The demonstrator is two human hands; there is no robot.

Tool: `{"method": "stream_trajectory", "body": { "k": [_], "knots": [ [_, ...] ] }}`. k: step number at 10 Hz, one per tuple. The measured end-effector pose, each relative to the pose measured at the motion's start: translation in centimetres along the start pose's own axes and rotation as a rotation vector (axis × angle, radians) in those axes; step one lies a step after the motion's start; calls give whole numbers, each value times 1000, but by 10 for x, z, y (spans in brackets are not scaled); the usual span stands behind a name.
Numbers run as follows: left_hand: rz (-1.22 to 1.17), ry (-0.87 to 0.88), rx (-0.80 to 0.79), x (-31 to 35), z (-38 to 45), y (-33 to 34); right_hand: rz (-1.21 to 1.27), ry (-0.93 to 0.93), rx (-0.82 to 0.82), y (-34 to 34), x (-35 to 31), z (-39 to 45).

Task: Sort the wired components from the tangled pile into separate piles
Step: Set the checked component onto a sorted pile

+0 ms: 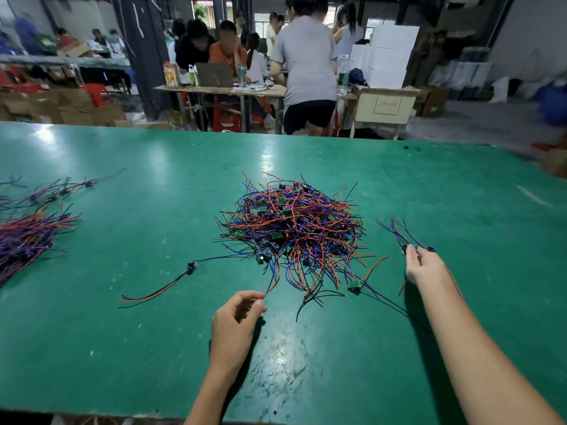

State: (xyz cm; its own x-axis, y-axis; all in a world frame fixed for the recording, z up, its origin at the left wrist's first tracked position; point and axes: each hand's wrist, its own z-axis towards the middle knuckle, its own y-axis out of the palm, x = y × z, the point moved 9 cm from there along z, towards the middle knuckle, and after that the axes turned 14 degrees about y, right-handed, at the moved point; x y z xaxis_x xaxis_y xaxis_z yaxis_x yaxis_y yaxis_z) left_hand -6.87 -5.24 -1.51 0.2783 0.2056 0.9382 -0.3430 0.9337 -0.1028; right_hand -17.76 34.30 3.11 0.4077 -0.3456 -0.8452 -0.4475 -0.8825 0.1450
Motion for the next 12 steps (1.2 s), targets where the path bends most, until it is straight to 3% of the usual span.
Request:
{"method": "stream_trajectory", "body": {
  "k": [1,2,3,4,5,7,8,9,10,11,12],
  "knots": [
    [12,-16,6,2,1,2,516,125,-50,15,6,-5],
    [13,-29,4,3,1,2,-59,-36,-44,47,8,-18],
    [16,-21,1,4,0,1,-883,-396,117,76,19,-34],
    [12,-16,0,5,-1,1,-1269,-415,225,80,47,-34],
    [21,-10,1,7,0,1,-1222,-441,190,73,56,-36],
    [78,36,-20,19,-2,3,-1188,-668,332,58,33,-78],
    [171,133,-107,42,-5,22,-951,-839,203,69,18,-112],
    [102,139,-233,66,-1,55,-759,-780,-70,87,20,-129],
    [-202,-225,-338,65,1,92,-773,-838,-131,98,26,-144],
    [-451,-506,-329,62,-4,112,-740,-879,-194,101,33,-152],
    [-544,-582,-249,58,-5,110,-747,-903,-239,100,39,-157]
  ]
}}
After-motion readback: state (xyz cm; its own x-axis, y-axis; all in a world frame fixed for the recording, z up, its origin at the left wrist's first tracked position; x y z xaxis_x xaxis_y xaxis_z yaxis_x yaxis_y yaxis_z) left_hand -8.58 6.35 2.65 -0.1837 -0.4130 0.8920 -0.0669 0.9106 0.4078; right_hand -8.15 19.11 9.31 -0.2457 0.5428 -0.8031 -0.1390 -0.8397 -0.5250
